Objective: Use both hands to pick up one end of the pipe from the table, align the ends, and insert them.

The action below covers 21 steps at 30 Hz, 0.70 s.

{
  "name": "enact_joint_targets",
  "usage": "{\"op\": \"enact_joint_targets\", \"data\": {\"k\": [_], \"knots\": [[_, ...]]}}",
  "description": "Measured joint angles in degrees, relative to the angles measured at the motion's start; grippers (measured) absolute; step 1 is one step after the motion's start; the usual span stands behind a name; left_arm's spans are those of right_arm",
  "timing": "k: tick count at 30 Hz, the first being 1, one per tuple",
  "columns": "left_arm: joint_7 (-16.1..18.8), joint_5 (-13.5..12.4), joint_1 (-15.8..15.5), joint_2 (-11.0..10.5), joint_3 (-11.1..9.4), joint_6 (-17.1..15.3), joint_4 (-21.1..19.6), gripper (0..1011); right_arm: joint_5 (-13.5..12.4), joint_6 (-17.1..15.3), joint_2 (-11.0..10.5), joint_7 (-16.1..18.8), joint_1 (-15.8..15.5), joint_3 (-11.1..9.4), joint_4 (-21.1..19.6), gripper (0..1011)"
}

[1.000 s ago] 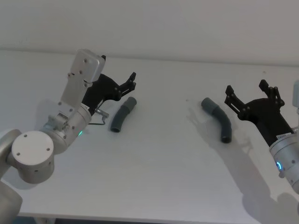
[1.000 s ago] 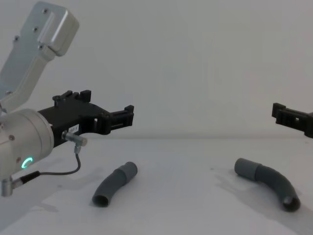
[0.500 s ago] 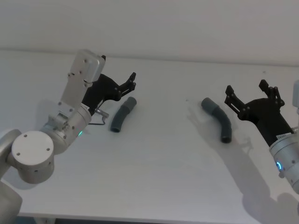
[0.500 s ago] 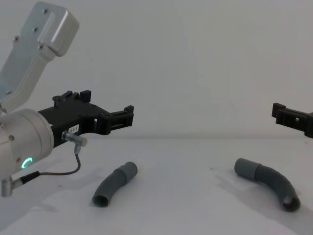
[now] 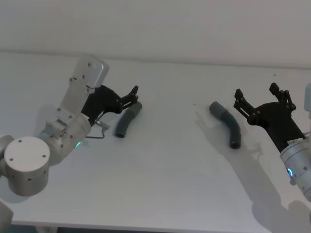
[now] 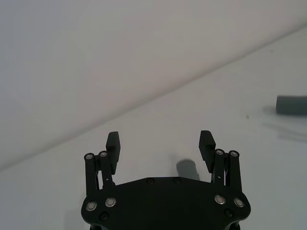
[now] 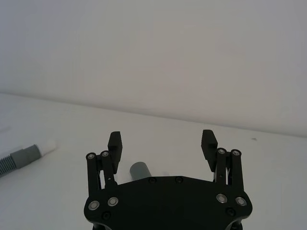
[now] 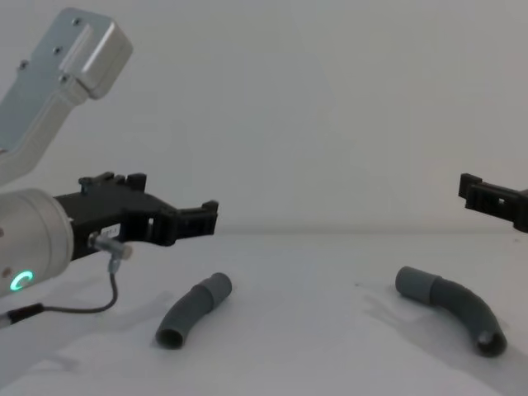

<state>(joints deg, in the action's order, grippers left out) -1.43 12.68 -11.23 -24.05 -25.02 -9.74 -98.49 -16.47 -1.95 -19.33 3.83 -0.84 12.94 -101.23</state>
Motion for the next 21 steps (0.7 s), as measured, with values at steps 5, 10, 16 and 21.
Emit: {"op": "enact_joint_targets", "data": {"k": [5, 10, 16, 21], "knots": [[-0.4, 0.9, 1.3, -1.3, 0.7, -5.2, -3.0, 1002, 0.0, 0.0, 0.0, 0.0, 0.0, 0.0, 0.0, 1004], [-1.1, 1.8, 2.0, -2.4, 1.3, -10.1, -5.2, 1001, 0.0, 0.0, 0.0, 0.0, 0.0, 0.0, 0.0, 1004], [-2.1, 2.7, 2.2, -3.3, 1.9, -14.4, -6.9, 1001, 0.0, 0.0, 0.0, 0.0, 0.0, 0.0, 0.0, 1004], [-3.1, 3.6, 1.8, -3.6, 2.2, -17.8, -7.5, 1001, 0.0, 0.0, 0.0, 0.0, 0.0, 0.0, 0.0, 1004]]}}
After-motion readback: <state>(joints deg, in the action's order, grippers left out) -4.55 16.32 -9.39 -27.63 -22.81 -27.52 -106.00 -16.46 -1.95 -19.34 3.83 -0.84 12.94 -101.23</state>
